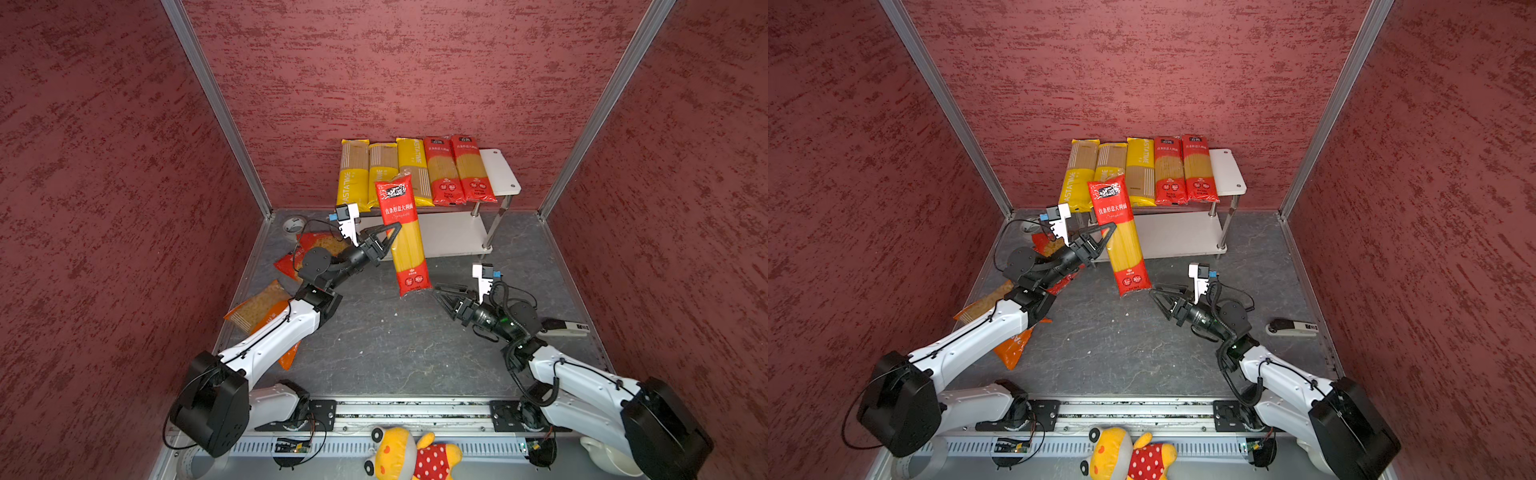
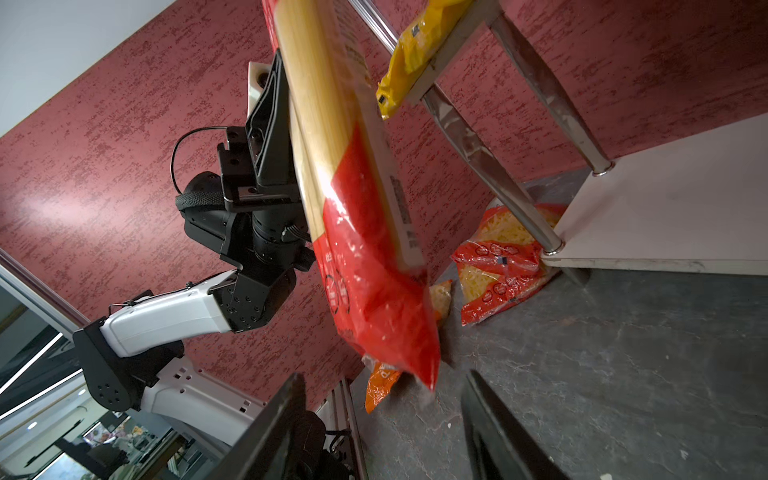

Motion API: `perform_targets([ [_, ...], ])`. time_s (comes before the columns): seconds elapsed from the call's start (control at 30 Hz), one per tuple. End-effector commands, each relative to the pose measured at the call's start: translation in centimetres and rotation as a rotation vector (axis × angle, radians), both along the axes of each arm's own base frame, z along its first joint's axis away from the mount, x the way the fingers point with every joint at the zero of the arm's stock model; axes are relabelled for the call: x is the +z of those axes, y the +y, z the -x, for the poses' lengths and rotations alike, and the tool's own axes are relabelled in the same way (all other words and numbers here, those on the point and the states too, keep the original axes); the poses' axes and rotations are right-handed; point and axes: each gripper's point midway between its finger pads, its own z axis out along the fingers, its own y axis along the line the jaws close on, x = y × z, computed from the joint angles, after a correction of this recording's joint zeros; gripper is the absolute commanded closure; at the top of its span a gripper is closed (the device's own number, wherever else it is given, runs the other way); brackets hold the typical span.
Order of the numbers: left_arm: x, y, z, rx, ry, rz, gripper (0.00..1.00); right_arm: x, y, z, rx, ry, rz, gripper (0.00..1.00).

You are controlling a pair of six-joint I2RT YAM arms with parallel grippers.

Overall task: Place and organize the pasta boxes and bags onto the shelf
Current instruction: 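Lift the red spaghetti pack upright with both grippers, then carry the pack to the shelf top with right gripper while left releases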

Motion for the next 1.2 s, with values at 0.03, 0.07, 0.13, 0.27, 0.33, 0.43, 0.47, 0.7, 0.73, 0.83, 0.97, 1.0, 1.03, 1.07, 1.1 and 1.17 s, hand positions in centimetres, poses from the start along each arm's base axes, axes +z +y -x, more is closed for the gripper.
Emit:
perform_targets([
  [0.03, 7.0, 2.6, 1.0, 0.136, -0.182, 0.166, 0.96, 3.3, -1.0, 0.1, -0.059, -0.089, -0.102, 0.35],
  [0.07, 7.3, 2.5, 1.0, 0.140, -0.187, 0.171, 0.96, 3.4, -1.0, 0.0, -0.064, -0.090, -0.107, 0.35],
  [0.13, 7.5, 2.1, 1.0, 0.144, -0.187, 0.184, 0.96, 3.6, -1.0, -0.5, -0.079, -0.091, -0.135, 0.34],
  [0.27, 7.8, 1.6, 1.1, 0.134, -0.174, 0.224, 0.96, 4.2, -1.1, -1.5, -0.093, -0.084, -0.219, 0.33],
  [0.33, 8.2, 1.4, 1.4, 0.126, -0.180, 0.234, 0.95, 4.7, -0.8, -1.8, -0.075, -0.088, -0.257, 0.33],
  [0.43, 8.8, 1.2, 1.7, 0.125, -0.187, 0.239, 0.95, 5.4, 0.0, -2.2, -0.054, -0.102, -0.278, 0.32],
  [0.47, 8.9, 1.1, 1.8, 0.123, -0.189, 0.243, 0.95, 5.5, 0.2, -2.4, -0.052, -0.106, -0.280, 0.32],
  [0.7, 9.8, 1.4, 2.3, 0.131, -0.200, 0.276, 0.95, 6.8, 0.3, -3.2, -0.059, -0.125, -0.345, 0.31],
  [0.73, 9.8, 1.2, 2.4, 0.128, -0.197, 0.274, 0.95, 7.2, 0.3, -3.2, -0.054, -0.134, -0.362, 0.31],
  [0.83, 9.5, 0.5, 2.5, 0.112, -0.186, 0.274, 0.94, 8.4, 0.8, -3.4, -0.022, -0.153, -0.396, 0.32],
  [0.97, 8.9, 0.2, 2.2, 0.105, -0.161, 0.279, 0.91, 10.1, 1.1, -3.6, -0.021, -0.186, -0.425, 0.36],
  [1.0, 8.9, 0.3, 2.2, 0.106, -0.162, 0.278, 0.90, 10.2, 1.0, -3.8, -0.031, -0.188, -0.431, 0.38],
  [1.03, 9.0, 0.3, 2.3, 0.109, -0.162, 0.277, 0.88, 10.4, 0.9, -3.8, -0.035, -0.193, -0.435, 0.42],
  [1.07, 9.0, 0.4, 2.2, 0.112, -0.160, 0.276, 0.87, 10.4, 0.9, -3.8, -0.036, -0.193, -0.434, 0.47],
  [1.1, 8.9, 0.4, 2.2, 0.117, -0.158, 0.272, 0.84, 10.5, 0.9, -3.7, -0.033, -0.192, -0.437, 0.53],
  [1.17, 8.9, 0.6, 2.1, 0.128, -0.149, 0.268, 0.78, 10.3, 0.8, -3.8, -0.030, -0.174, -0.443, 0.65],
])
